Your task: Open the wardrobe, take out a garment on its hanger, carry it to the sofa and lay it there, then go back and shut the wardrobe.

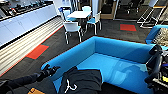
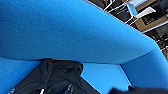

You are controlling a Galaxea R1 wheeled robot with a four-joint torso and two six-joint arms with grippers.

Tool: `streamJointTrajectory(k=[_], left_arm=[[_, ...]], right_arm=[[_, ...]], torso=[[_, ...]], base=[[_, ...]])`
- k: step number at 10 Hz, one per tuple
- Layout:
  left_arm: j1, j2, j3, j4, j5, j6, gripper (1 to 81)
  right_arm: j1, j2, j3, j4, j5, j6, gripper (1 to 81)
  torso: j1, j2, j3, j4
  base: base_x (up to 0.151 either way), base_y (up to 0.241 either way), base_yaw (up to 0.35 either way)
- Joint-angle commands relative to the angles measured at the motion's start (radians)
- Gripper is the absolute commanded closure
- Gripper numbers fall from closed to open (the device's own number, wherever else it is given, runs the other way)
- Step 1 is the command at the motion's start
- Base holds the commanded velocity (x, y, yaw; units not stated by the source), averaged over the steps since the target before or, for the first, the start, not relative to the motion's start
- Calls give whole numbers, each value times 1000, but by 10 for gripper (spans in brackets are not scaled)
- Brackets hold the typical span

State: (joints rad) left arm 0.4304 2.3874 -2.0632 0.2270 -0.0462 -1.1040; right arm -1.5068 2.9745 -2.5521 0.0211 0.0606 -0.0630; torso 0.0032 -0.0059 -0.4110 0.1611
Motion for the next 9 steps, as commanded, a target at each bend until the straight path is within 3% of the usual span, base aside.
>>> streamJointTrajectory(k=[1, 3, 7, 9], left_arm=[[-52, -60, 93, 86, -6, 7, 10], [35, -69, 228, 222, -15, 9, 10], [248, -62, 454, 637, 0, 9, 10], [380, -79, 468, 757, -4, 9, 10]], right_arm=[[-8, 14, 21, -10, -68, -2, 10], [-5, 14, 18, -6, -68, -1, 10], [1, 14, 14, 0, -58, 0, 10], [1, 14, 11, 2, -47, 0, 10]], torso=[[0, 0, 0, 0], [0, 0, 0, 0], [0, 0, 0, 0], [0, 0, 74, 0]], base=[[0, 0, 0], [0, 0, 0], [0, 0, 0], [0, 0, 0]])
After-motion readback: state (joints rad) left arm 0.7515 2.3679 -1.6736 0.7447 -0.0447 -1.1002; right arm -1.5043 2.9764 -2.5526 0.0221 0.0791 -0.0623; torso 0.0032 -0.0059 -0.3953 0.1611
